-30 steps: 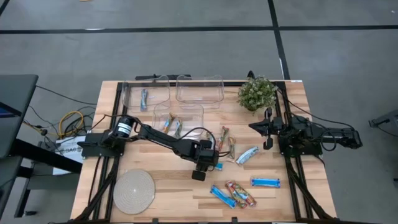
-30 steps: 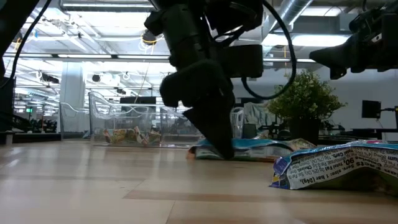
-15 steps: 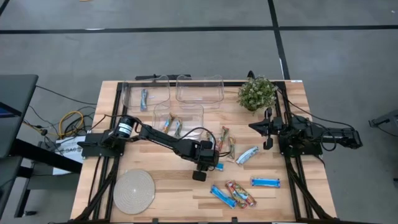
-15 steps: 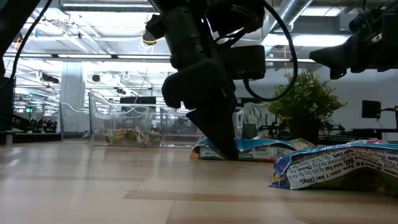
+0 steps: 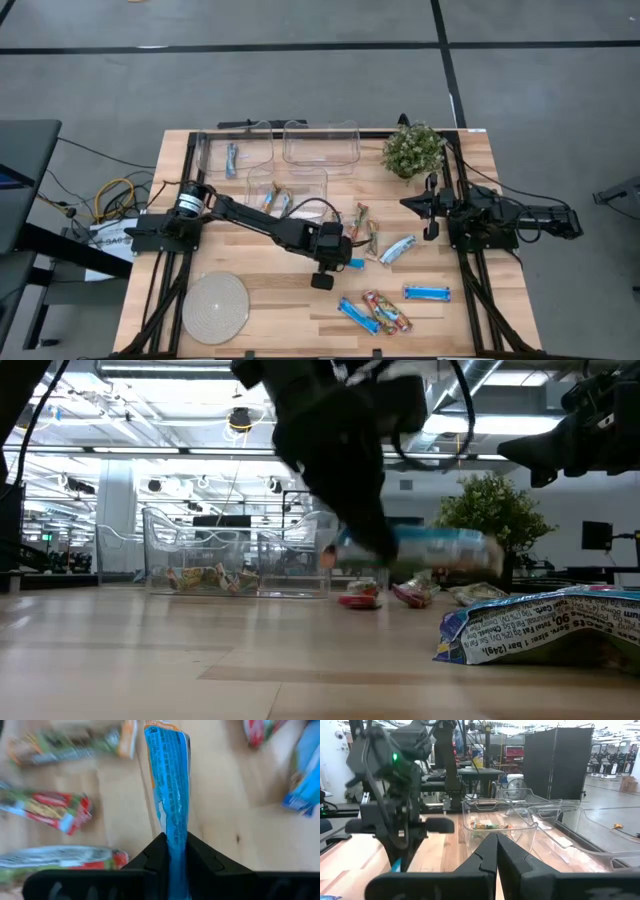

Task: Pick and place Granola Bars by type
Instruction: Put the orange granola bar into the bottom transparent bin

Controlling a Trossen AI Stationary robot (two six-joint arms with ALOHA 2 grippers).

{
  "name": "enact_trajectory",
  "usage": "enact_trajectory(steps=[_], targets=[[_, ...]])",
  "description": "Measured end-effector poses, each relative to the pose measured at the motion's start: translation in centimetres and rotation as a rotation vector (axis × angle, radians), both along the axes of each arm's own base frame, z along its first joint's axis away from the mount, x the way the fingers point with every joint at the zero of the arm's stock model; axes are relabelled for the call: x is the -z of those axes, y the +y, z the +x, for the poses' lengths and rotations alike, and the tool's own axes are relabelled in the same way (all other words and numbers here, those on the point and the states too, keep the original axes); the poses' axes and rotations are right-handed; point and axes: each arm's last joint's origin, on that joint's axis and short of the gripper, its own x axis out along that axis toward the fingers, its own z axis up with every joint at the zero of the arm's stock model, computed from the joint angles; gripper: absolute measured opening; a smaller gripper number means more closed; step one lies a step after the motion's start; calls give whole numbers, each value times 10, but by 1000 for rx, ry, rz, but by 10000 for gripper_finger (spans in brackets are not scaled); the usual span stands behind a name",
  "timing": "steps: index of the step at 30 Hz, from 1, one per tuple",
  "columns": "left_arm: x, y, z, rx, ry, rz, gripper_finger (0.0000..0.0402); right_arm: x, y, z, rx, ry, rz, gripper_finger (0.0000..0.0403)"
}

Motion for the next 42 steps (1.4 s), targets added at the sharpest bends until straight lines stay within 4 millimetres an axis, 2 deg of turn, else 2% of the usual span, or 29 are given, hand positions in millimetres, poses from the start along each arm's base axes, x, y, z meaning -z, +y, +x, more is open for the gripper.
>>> enact_trajectory(steps=[12, 21, 32, 42], targets=[[-72, 22, -14, -107, -192, -9, 41, 0, 0, 0, 0, 0, 0, 0], [-111, 34, -28, -162, -299, -20, 41, 0, 0, 0, 0, 0, 0, 0], [-114, 50, -30, -245, -292, -55, 39, 0, 0, 0, 0, 0, 0, 0], [-109, 102, -34, -539, -224, -153, 39, 0, 0, 0, 0, 0, 0, 0]])
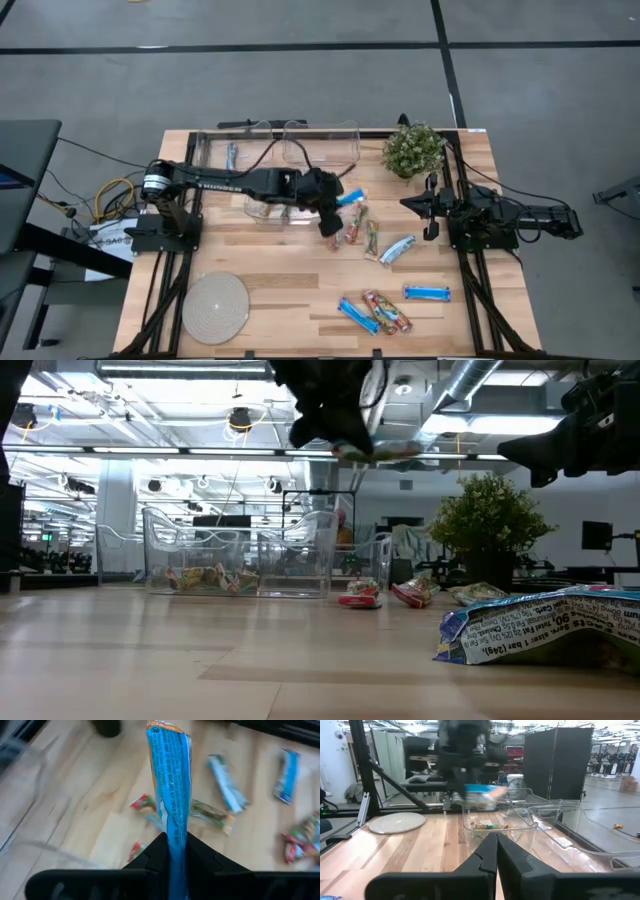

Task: Pick and place Granola Bars by type
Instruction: Put the orange granola bar into the bottom transparent bin

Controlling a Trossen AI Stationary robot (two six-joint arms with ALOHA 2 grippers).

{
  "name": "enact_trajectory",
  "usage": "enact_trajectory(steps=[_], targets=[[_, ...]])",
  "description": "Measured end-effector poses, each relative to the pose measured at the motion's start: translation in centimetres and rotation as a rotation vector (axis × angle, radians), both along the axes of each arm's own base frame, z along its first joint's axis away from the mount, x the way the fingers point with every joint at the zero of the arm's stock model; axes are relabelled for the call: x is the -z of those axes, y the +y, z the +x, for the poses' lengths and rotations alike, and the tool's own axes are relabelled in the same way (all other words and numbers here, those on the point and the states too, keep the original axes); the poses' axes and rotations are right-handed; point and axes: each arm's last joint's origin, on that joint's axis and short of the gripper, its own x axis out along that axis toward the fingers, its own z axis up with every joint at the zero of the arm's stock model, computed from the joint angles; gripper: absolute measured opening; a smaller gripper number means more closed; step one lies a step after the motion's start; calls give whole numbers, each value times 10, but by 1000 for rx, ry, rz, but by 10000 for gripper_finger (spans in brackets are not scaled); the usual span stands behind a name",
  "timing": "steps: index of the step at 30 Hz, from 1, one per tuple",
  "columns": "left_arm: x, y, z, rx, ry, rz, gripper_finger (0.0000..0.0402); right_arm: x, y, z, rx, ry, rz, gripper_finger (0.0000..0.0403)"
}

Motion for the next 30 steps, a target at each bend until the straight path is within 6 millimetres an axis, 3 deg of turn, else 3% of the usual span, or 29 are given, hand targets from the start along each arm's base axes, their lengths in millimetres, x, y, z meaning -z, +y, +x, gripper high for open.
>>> enact_trajectory(steps=[9, 14, 23, 30], targets=[[-6, 50, -22, -281, 55, -136, 39, 0, 0, 0, 0, -1, 0, 0], [-9, 67, -38, -471, 92, -238, 39, 0, 0, 0, 0, 1, 0, 0], [-7, 76, -56, -713, 163, -380, 39, 0, 0, 0, 0, 0, 0, 0], [-6, 74, -58, -775, 183, -452, 39, 0, 0, 0, 0, 0, 0, 0]])
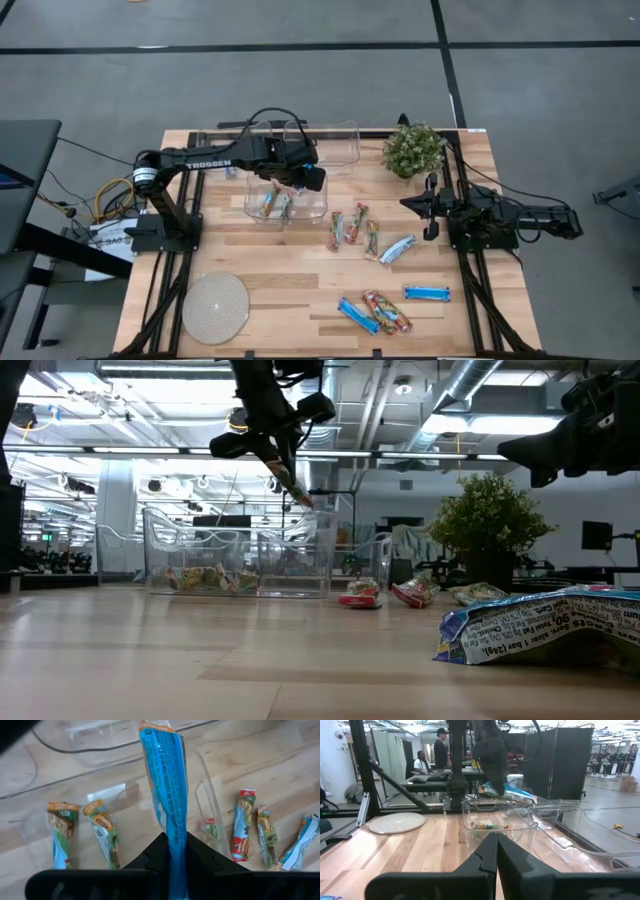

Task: Pick and place Granola Bars by type
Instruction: Put the orange granola bar into the bottom transparent bin

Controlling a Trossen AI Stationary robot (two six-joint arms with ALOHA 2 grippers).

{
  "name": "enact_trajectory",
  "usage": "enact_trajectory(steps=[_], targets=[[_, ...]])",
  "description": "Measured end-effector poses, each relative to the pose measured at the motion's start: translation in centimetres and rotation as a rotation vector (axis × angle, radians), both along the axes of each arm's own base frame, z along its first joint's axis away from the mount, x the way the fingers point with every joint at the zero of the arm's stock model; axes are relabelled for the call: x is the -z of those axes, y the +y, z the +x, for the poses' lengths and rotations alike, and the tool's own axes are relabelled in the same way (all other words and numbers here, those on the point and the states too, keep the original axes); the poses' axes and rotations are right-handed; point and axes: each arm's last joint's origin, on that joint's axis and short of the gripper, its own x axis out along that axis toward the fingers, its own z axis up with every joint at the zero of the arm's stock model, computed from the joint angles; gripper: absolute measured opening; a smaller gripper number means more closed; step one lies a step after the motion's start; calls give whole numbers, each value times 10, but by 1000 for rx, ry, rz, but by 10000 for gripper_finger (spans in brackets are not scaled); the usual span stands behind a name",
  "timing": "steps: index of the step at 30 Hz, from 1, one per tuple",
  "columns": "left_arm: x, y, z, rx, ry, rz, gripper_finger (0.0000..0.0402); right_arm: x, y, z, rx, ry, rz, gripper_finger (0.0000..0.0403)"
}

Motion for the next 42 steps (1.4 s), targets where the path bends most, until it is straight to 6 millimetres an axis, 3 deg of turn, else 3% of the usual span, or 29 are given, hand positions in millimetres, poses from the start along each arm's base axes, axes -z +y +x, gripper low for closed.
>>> enact_trajectory(steps=[11, 32, 42], targets=[[5, -10, -5, -20, 94, 27, 39, 0, 0, 0, 0, 0, 0, 0], [96, -17, -11, 9, 42, -17, 39, 0, 0, 0, 0, 0, 0, 0], [118, -18, -18, -12, 24, -31, 39, 0, 0, 0, 0, 0, 0, 0]])
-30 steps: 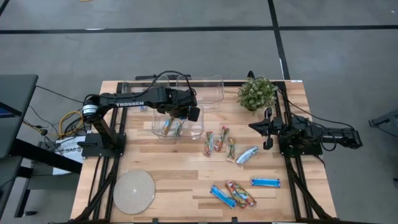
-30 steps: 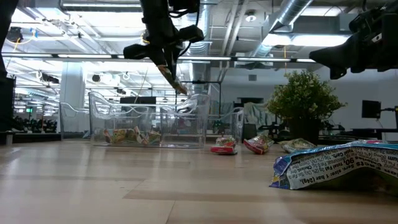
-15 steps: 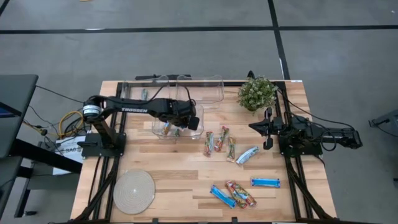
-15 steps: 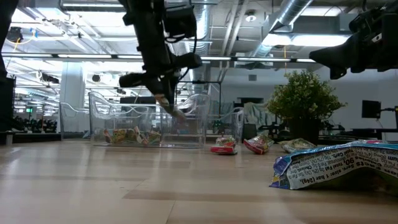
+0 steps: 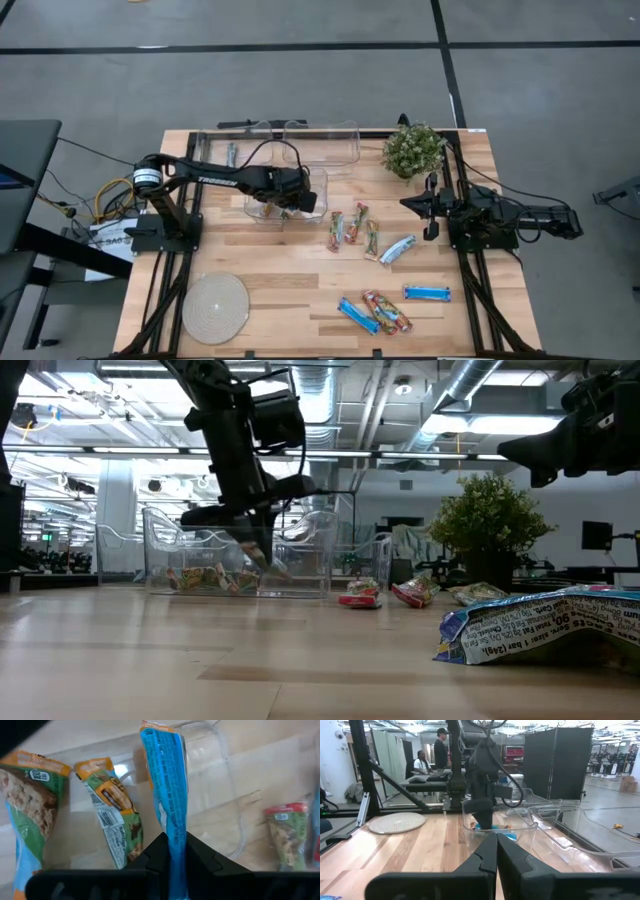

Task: Pick and place Granola Bars by type
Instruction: Put the orange granola bar into the bottom transparent bin

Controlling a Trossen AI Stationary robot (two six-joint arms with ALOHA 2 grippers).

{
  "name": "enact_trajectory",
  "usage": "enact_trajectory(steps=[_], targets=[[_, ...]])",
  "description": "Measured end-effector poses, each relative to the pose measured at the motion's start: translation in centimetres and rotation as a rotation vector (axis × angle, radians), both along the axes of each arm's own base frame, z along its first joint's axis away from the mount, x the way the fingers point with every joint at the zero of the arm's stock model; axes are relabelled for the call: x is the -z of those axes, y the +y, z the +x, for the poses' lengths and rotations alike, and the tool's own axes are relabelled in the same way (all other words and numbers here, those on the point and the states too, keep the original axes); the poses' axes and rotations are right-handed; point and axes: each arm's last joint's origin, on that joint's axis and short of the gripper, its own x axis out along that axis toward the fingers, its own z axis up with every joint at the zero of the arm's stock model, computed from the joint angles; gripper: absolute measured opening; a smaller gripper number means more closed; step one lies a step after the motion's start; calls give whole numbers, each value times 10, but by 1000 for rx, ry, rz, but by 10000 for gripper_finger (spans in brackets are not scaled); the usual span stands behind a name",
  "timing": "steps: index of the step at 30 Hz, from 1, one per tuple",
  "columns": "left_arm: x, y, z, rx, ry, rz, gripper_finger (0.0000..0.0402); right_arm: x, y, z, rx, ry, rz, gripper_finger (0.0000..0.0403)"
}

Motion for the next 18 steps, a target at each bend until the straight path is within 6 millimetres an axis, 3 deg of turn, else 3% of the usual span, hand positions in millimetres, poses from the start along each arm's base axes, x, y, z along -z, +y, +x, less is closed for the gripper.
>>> enact_trajectory(steps=[12, 18], targets=[[8, 0, -4, 34, -8, -39, 40, 0, 0, 0, 0, 0, 0, 0], [8, 1, -3, 55, -14, -36, 73, 0, 0, 0, 0, 0, 0, 0]])
